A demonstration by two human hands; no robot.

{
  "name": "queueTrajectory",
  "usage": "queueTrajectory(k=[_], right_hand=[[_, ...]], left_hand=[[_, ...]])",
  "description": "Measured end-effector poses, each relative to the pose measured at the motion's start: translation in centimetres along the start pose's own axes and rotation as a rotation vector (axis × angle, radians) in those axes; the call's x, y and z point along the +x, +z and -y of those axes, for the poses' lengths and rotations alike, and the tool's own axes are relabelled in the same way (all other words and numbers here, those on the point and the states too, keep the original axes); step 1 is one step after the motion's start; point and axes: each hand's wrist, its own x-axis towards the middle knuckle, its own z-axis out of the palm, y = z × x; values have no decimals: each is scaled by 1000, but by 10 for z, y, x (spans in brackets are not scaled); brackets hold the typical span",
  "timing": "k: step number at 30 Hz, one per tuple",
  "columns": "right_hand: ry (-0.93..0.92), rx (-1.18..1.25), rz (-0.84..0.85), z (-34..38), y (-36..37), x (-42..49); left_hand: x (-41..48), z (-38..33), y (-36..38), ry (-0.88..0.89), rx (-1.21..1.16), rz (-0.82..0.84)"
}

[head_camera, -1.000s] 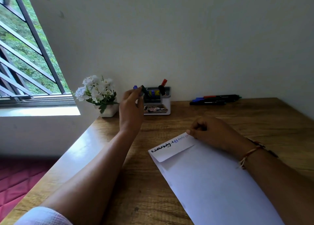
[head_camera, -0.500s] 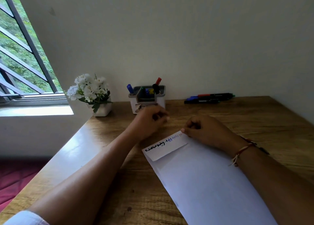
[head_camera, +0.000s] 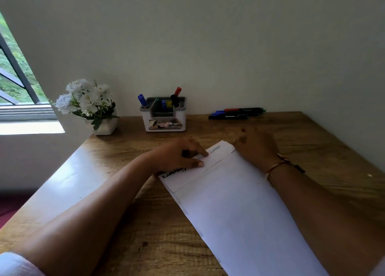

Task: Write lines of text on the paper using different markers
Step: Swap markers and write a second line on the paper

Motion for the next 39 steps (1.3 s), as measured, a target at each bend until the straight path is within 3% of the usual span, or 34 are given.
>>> queueTrajectory(k=[6, 15, 21, 26, 31, 35, 39], right_hand=[[-91, -241, 35, -4, 9, 31], [-143, -379, 136, -9, 10, 75], [-229, -352, -93, -9, 12, 70], [-256, -412, -74, -10, 11, 69], [-383, -277, -109, -5, 9, 66], [-301, -239, -7, 11, -2, 57], [-320, 16, -88, 41, -38, 35]], left_hand=[[1, 0, -1, -4, -32, 35], [4, 5, 0, -15, -43, 41], [5, 5, 0, -9, -42, 47], [5, 6, 0, -10, -57, 49], [5, 7, 0, -10, -62, 50], [4, 7, 1, -2, -72, 46], [3, 6, 1, -5, -82, 46]])
